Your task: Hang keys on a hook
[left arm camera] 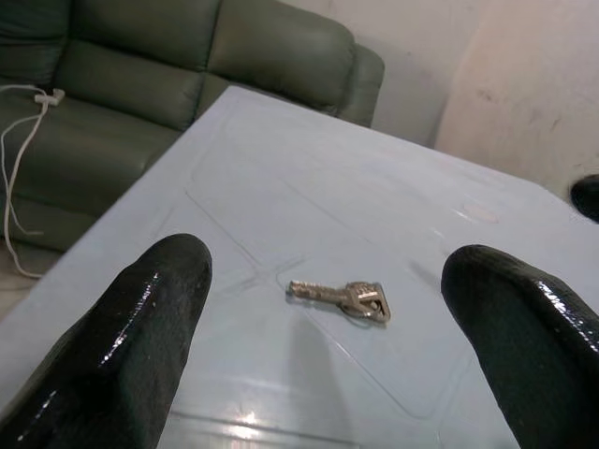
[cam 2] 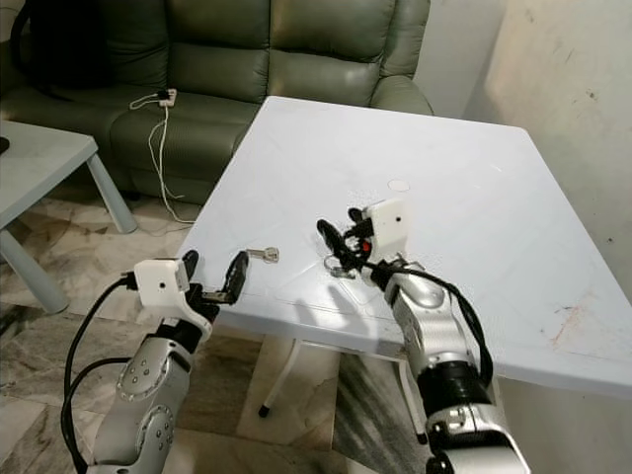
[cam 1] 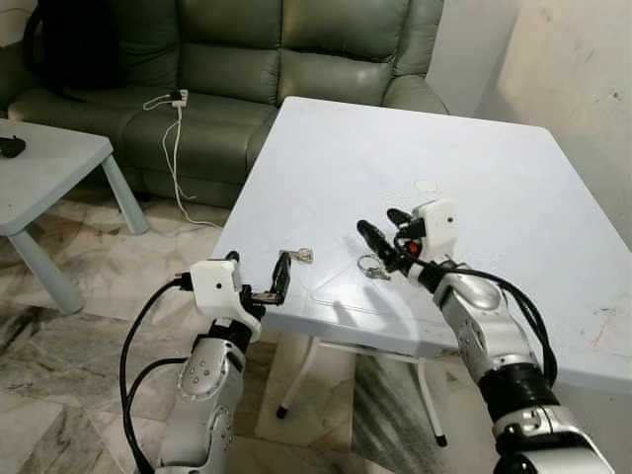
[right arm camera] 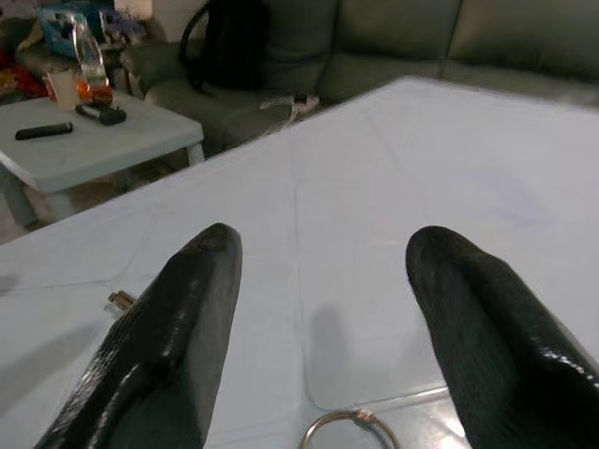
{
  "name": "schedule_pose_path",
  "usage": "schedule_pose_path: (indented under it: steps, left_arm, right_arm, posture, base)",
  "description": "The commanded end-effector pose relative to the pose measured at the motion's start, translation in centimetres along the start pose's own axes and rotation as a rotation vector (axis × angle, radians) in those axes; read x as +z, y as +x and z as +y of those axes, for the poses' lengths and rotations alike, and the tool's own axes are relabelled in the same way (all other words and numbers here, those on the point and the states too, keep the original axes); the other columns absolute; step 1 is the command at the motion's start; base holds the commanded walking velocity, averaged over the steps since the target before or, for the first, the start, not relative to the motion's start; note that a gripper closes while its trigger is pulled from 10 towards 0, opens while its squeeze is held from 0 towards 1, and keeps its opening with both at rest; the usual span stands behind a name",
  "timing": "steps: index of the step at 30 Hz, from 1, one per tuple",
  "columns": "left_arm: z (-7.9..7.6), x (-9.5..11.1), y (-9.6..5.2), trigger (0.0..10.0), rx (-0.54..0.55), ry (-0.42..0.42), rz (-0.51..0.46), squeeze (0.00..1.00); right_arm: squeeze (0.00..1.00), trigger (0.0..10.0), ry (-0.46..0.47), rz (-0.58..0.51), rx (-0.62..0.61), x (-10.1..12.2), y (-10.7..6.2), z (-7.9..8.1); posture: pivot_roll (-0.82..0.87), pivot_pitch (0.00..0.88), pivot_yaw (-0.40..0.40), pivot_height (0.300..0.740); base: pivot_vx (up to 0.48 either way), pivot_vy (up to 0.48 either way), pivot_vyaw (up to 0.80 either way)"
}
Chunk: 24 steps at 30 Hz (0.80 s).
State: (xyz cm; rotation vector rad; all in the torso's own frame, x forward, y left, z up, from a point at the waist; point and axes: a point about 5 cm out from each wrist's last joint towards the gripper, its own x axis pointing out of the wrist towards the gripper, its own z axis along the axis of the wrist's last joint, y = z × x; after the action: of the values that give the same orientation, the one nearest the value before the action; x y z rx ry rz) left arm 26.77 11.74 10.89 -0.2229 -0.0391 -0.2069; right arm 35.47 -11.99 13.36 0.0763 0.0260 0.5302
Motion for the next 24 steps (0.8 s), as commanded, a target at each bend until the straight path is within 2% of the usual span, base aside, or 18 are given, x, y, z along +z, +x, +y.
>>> schedule_pose_path:
  steps: [1, 9, 12, 16, 24]
  left_arm:
    - [-0.6, 0.2, -0.1, 10.0, -0.01, 0.001, -0.002, 0.0]
    - [-0.8, 0.2, -0.8, 10.0, -0.004, 0.001, 0.003, 0.0]
    - [-0.9, 0.1, -1.1, 10.0, -0.007, 0.002, 0.007, 0.0]
    - [-1.1, 0.2, -1.5, 10.0, -0.018, 0.005, 0.012, 0.0]
    - [-1.9, 0.5, -2.2, 10.0, -0.053, 0.009, 0.026, 0.0]
  right_arm:
    - [0.0, 10.0, 0.023, 0.021, -0.022, 0.2, 0.4, -0.3]
    - [0.0, 10.0, 0.016, 0.055, -0.029, -0.1, 1.0, 0.1]
    - [0.0, 10.0, -0.005, 0.031, -0.028, 0.0, 1.1, 0.3]
    - [0.0, 10.0, -0.035, 0.011, -0.051, 0.0, 1.1, 0.1]
    - [0.0, 10.0, -0.026, 0.014, -0.073, 0.1, 1.0, -0.3]
  posture:
    - [0.1, 0.004, -0.127, 0.74]
    - [0.11, 0.029, -0.136, 0.74]
    - [0.11, 0.04, -0.136, 0.74]
    - [0.12, 0.065, -0.133, 0.74]
    - [0.11, 0.125, -0.125, 0.74]
  base:
    - [0.0, 0.0, 0.0]
    - [0.0, 0.0, 0.0]
    - [0.0, 0.0, 0.0]
    - [0.0, 0.0, 0.0]
    - [0.0, 0.0, 0.0]
